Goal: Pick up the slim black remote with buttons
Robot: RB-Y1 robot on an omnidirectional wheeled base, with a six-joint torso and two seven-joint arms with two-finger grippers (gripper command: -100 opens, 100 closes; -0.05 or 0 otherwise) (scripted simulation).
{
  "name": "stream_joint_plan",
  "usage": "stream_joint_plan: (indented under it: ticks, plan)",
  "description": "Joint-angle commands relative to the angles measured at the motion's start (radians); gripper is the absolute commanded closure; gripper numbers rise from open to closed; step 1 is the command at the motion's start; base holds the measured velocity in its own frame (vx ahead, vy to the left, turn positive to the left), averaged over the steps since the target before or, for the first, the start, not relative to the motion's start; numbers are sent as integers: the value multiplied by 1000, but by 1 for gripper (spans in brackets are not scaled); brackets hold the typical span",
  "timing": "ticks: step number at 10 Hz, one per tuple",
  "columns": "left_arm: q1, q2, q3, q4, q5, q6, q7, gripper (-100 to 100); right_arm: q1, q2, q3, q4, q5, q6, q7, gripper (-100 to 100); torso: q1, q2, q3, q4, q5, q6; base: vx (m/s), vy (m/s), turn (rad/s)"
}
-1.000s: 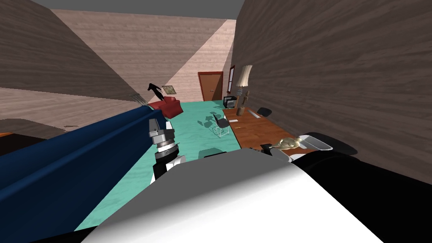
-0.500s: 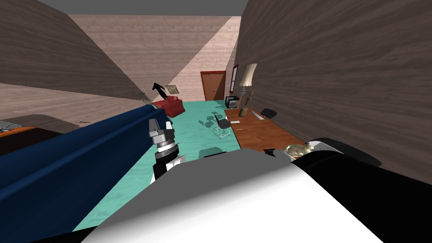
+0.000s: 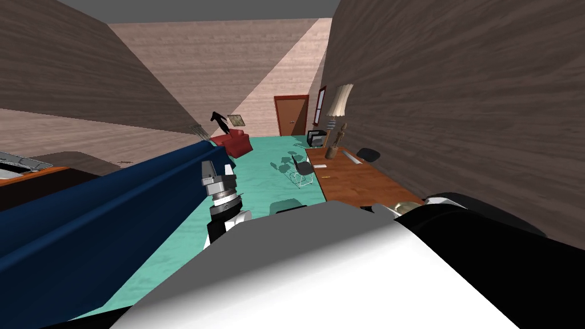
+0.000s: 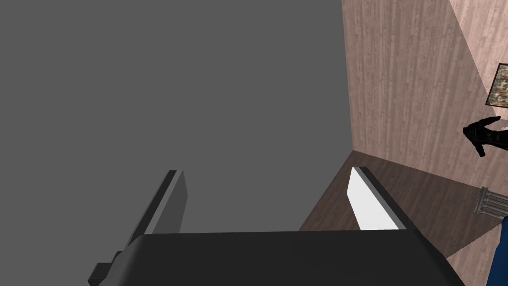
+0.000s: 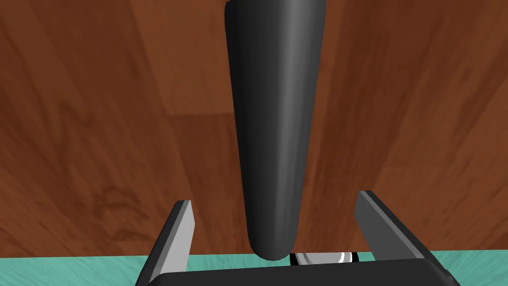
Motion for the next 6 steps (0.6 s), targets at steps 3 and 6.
stream_joint_plan:
  ticks: [3,6]
  plan:
    - [0,0,0,0,0,0,0,0,-33,25,25,52,8,36,-12,-100,0,3,2,1,0,-1,-40,-10,119]
    - [0,0,0,0,0,0,0,0,-47,36,35,74,11,49,-18,-100,-2,6,4,1,-2,0,-67,-18,104]
